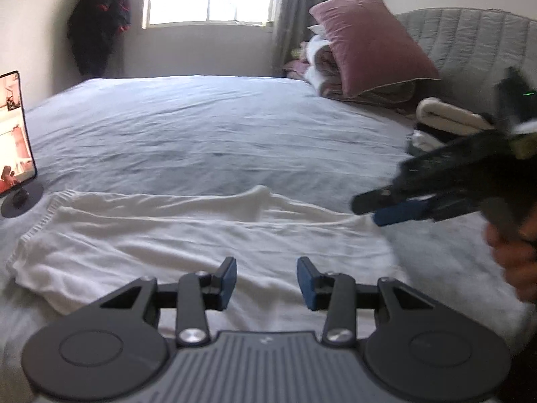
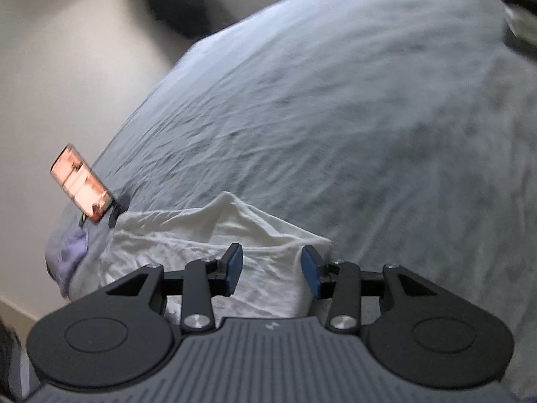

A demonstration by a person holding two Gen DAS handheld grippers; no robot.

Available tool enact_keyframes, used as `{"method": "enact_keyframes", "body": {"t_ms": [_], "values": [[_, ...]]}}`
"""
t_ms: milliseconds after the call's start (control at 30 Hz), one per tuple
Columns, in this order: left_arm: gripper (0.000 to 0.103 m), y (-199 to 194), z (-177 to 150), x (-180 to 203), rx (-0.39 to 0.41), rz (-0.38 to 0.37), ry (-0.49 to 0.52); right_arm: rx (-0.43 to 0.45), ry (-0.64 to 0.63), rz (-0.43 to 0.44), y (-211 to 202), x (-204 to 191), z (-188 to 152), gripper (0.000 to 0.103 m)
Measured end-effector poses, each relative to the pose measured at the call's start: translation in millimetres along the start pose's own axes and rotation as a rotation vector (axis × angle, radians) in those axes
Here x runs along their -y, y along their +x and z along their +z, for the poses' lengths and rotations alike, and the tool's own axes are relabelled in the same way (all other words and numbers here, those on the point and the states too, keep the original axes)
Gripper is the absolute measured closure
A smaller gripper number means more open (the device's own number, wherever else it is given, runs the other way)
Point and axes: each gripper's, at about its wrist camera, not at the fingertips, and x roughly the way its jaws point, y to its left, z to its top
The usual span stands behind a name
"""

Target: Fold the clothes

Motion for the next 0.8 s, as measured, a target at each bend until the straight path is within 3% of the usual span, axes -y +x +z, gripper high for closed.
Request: {"method": "enact_keyframes", "body": {"t_ms": [200,367,467,567,667,800], "values": [[0.062,-8.8,-25.3,-13.1,-0.003,-0.02,0.005,-0.042,-0.194,0.02,27.7,-26.9,-6.3,0.059],[0.062,-23.2,-36.7,-21.9,0.002,-0.053,0.001,-0.043,-0.282,-0.034,40.3,-29.7,-11.1,0.065],[0.062,-28.5,-35.2,-22.2,-0.005,-0.055,-0.003,-0.02,-0.264,-0.036,37.1,-21.3,-6.9,0.065],[0.051,-37.2,-30.2,-19.9,-0.005,-0.064,-0.014,-0.013,-0.21,-0.027,24.8,-9.9,-0.8,0.06],[0.048,-46.9,-26.2,-13.2,0.027,-0.106,-0.019,-0.021,-0.129,-0.003,5.4,5.3,6.1,0.052],[0.043,-50.3,-20.9,7.1,0.055,-0.172,0.034,-0.082,-0.001,0.064,-16.2,27.9,2.9,0.052]]}}
